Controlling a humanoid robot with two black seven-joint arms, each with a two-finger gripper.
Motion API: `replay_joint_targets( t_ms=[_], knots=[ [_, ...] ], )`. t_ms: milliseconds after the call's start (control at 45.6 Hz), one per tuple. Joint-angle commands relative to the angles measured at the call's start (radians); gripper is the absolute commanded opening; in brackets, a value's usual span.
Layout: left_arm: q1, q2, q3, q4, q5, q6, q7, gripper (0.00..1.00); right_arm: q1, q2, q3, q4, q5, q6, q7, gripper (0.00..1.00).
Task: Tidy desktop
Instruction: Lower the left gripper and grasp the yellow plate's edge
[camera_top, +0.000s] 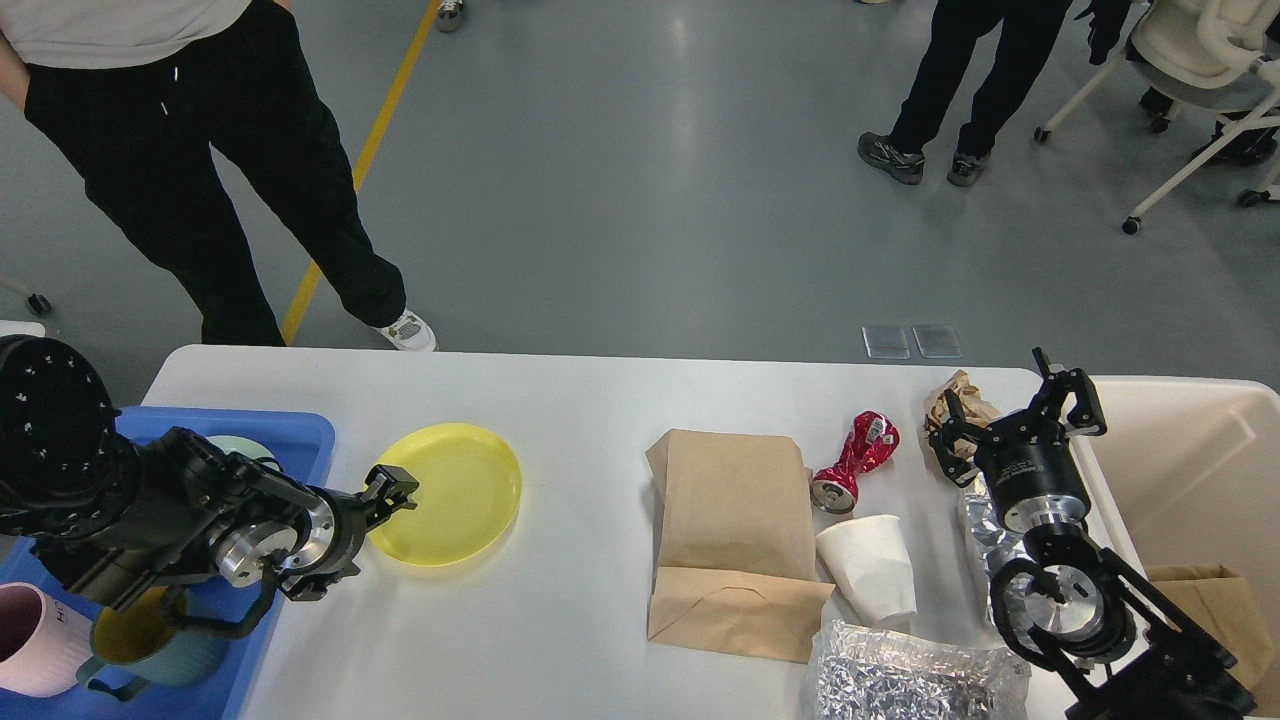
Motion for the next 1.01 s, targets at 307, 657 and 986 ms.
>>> replay_joint_targets(
  t_ms=[307, 657, 986],
  knots=[
    [0.071, 0.006, -0.049, 0.077, 0.002, -0.001, 0.046, 0.7, 0.0, 0.0, 0.0, 0.0, 0.0, 0.0, 0.001, 1.0],
    [0.097, 0.006, -0.051, 0.108, 0.002, -0.014, 0.052, 0.37, 0.0, 0.0, 0.0, 0.0, 0.0, 0.0, 0.001, 1.0],
    [0.103, 0.007, -0.063, 0.121, 0.062, -0.027, 0.049, 0.13, 0.0, 0.0, 0.0, 0.0, 0.001, 0.0, 0.0, 1.0]
  ],
)
